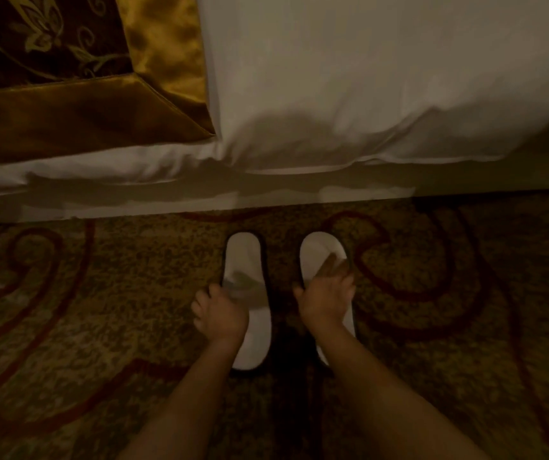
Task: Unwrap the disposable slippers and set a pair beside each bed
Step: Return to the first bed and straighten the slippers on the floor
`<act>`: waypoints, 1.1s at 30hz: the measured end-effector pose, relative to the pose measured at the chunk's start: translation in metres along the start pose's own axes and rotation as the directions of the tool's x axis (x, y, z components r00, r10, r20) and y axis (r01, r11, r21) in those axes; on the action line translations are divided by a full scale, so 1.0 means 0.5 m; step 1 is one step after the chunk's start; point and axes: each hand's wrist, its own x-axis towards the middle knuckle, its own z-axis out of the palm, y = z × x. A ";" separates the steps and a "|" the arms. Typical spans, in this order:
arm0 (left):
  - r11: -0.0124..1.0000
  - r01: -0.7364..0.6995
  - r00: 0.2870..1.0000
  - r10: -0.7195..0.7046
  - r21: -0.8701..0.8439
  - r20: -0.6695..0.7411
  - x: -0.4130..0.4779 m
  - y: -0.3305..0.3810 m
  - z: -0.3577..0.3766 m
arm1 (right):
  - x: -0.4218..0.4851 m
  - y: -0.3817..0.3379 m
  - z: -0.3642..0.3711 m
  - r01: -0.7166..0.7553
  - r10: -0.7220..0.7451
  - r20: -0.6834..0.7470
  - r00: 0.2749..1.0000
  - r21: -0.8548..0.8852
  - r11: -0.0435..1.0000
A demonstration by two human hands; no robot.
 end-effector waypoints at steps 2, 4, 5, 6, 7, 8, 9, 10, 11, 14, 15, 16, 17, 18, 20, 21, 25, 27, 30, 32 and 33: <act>0.996 -0.087 0.996 0.088 -0.033 0.016 -0.005 0.021 0.000 | 0.008 0.037 0.003 -0.105 0.110 0.110 0.988 -0.047 0.993; 0.984 -0.166 0.985 0.168 -0.063 0.028 -0.013 0.038 0.004 | 0.005 0.060 0.013 -0.141 0.144 0.197 0.970 -0.027 0.990; 0.977 -0.200 0.979 0.202 -0.077 0.028 -0.015 0.045 0.006 | 0.006 0.066 0.017 -0.120 0.123 0.196 0.973 -0.026 0.992; 0.968 -0.232 0.971 0.236 -0.093 0.029 -0.017 0.052 0.007 | 0.009 0.070 0.018 -0.078 0.084 0.179 0.980 -0.035 0.996; 0.956 -0.273 0.960 0.278 -0.109 0.032 -0.018 0.057 0.008 | 0.011 0.072 0.015 -0.027 0.036 0.166 0.986 -0.055 0.998; 0.938 -0.325 0.942 0.332 -0.120 0.041 -0.019 0.061 0.010 | 0.013 0.072 0.010 0.018 -0.005 0.166 0.986 -0.078 0.997; 0.915 -0.384 0.918 0.393 -0.126 0.058 -0.019 0.066 0.012 | 0.015 0.073 0.005 0.047 -0.030 0.180 0.983 -0.091 0.995; 0.888 -0.442 0.888 0.453 -0.127 0.082 -0.018 0.070 0.014 | 0.016 0.074 0.001 0.061 -0.041 0.202 0.979 -0.093 0.994; 0.862 -0.491 0.857 0.504 -0.127 0.107 -0.017 0.074 0.016 | 0.013 0.076 -0.002 0.071 -0.049 0.220 0.974 -0.091 0.993; 0.783 -0.603 0.765 0.621 -0.151 0.169 -0.010 0.084 0.024 | -0.004 0.088 -0.005 0.197 -0.168 0.220 0.961 -0.114 0.974; 0.765 -0.621 0.744 0.644 -0.171 0.179 -0.007 0.089 0.027 | -0.012 0.095 -0.004 0.267 -0.237 0.213 0.948 -0.126 0.955; 0.756 -0.627 0.735 0.654 -0.188 0.179 -0.004 0.094 0.031 | -0.019 0.102 -0.002 0.340 -0.311 0.196 0.930 -0.135 0.931; 0.759 -0.622 0.738 0.650 -0.191 0.180 0.001 0.098 0.034 | -0.026 0.109 0.000 0.408 -0.382 0.177 0.907 -0.144 0.902; 0.775 -0.607 0.751 0.632 -0.177 0.191 0.006 0.101 0.039 | -0.032 0.115 0.001 0.469 -0.445 0.164 0.881 -0.160 0.869; 0.842 -0.521 0.803 0.540 -0.143 0.253 0.018 0.099 0.047 | -0.041 0.130 0.003 0.559 -0.531 0.177 0.829 -0.213 0.802; 0.872 -0.475 0.823 0.487 -0.116 0.292 0.025 0.095 0.048 | -0.044 0.140 0.004 0.584 -0.549 0.199 0.812 -0.240 0.776; 0.873 -0.485 0.800 0.470 -0.059 0.374 0.044 0.084 0.051 | -0.038 0.192 -0.005 0.604 -0.538 0.277 0.796 -0.301 0.738; 0.877 -0.465 0.793 0.473 -0.122 0.384 0.041 0.091 0.050 | -0.033 0.205 -0.011 0.586 -0.533 0.245 0.810 -0.302 0.752; 0.901 -0.285 0.844 0.398 -0.327 0.360 0.039 0.108 0.043 | -0.024 0.200 -0.031 0.507 -0.502 0.080 0.861 -0.206 0.837; 0.883 -0.159 0.868 0.338 -0.442 0.363 0.039 0.115 0.035 | -0.016 0.192 -0.047 0.422 -0.429 -0.067 0.901 -0.096 0.902; 0.860 -0.082 0.876 0.303 -0.504 0.375 0.038 0.115 0.030 | -0.013 0.186 -0.056 0.362 -0.364 -0.122 0.923 -0.038 0.931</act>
